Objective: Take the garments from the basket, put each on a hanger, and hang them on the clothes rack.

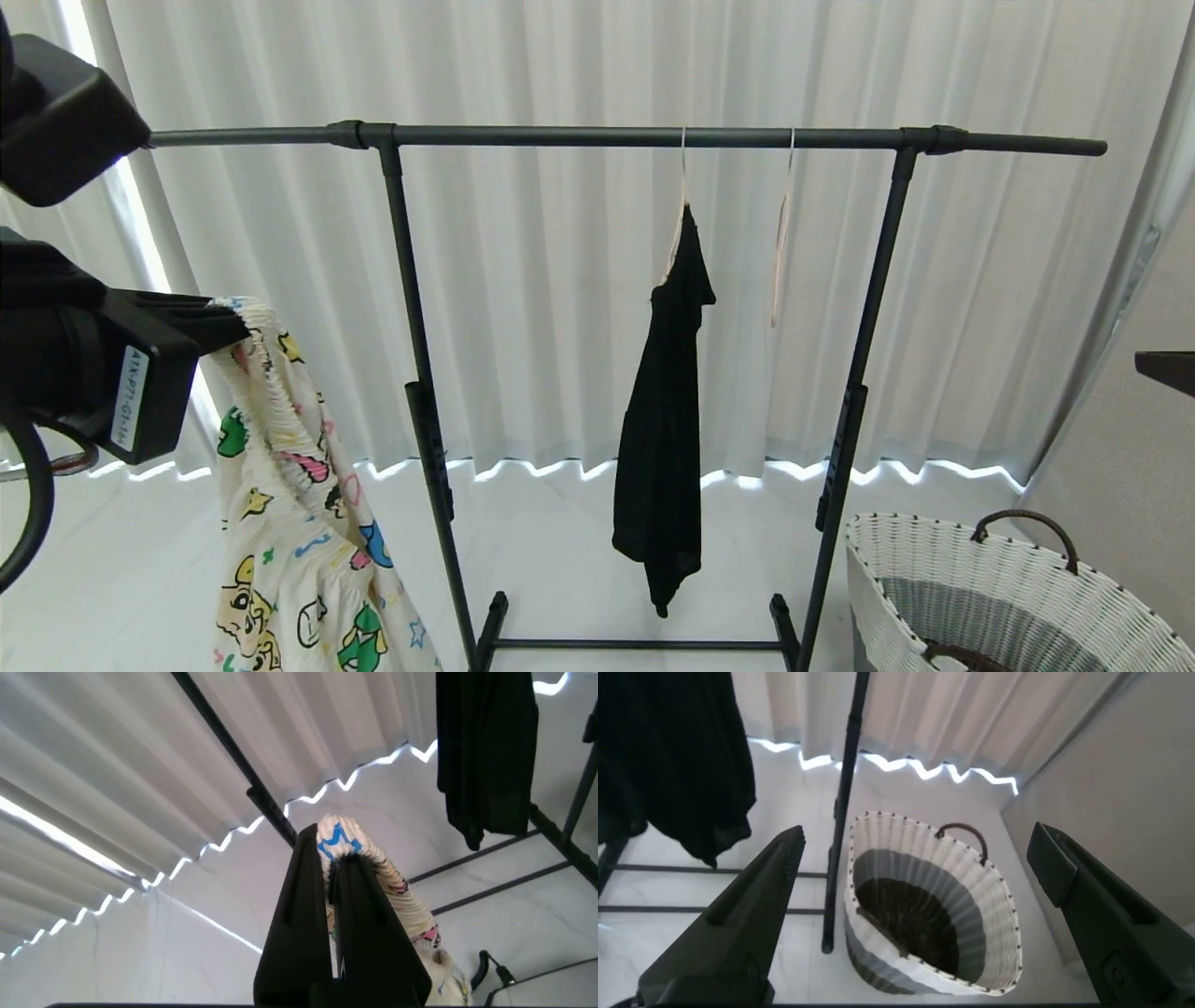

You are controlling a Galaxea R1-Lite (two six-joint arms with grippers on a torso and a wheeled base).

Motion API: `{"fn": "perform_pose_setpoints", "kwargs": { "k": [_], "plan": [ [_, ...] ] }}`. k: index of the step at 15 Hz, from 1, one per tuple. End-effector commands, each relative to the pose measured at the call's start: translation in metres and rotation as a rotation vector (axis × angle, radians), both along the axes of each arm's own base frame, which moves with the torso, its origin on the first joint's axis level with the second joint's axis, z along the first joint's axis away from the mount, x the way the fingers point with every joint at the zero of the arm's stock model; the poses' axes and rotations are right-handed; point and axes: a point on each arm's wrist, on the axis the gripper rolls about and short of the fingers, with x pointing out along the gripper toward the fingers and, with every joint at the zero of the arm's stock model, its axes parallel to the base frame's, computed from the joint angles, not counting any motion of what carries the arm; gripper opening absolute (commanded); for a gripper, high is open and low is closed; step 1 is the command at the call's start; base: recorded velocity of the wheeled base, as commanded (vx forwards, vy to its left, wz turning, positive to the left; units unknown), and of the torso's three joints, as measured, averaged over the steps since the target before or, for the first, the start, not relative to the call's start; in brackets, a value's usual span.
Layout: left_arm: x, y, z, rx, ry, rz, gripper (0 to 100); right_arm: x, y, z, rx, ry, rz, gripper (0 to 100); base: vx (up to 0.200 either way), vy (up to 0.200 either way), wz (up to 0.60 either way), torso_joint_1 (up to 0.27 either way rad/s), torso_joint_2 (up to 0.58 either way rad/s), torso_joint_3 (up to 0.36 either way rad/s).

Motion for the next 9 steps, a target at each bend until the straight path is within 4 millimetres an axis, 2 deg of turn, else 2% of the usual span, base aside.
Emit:
{"fn": "perform_pose_setpoints", "kwargs": {
  "k": [1, 9],
  "plan": [
    [-0.0001, 0.0009, 0.0004, 0.000, -0.002, 0.005, 0, 0.0009, -0.0003, 0.0009, 0.005, -0.009, -0.005, 100, 0.000, 0.000, 0.00, 0.178, -0.46, -0.286],
    [0.0001, 0.0013, 0.0004, 0.006, -0.003, 0.005, 0, 0.0021, 0.0003, 0.0008, 0.002, -0.011, -0.003, 100, 0.000, 0.000, 0.00, 0.203, -0.48, -0.284]
  ]
}}
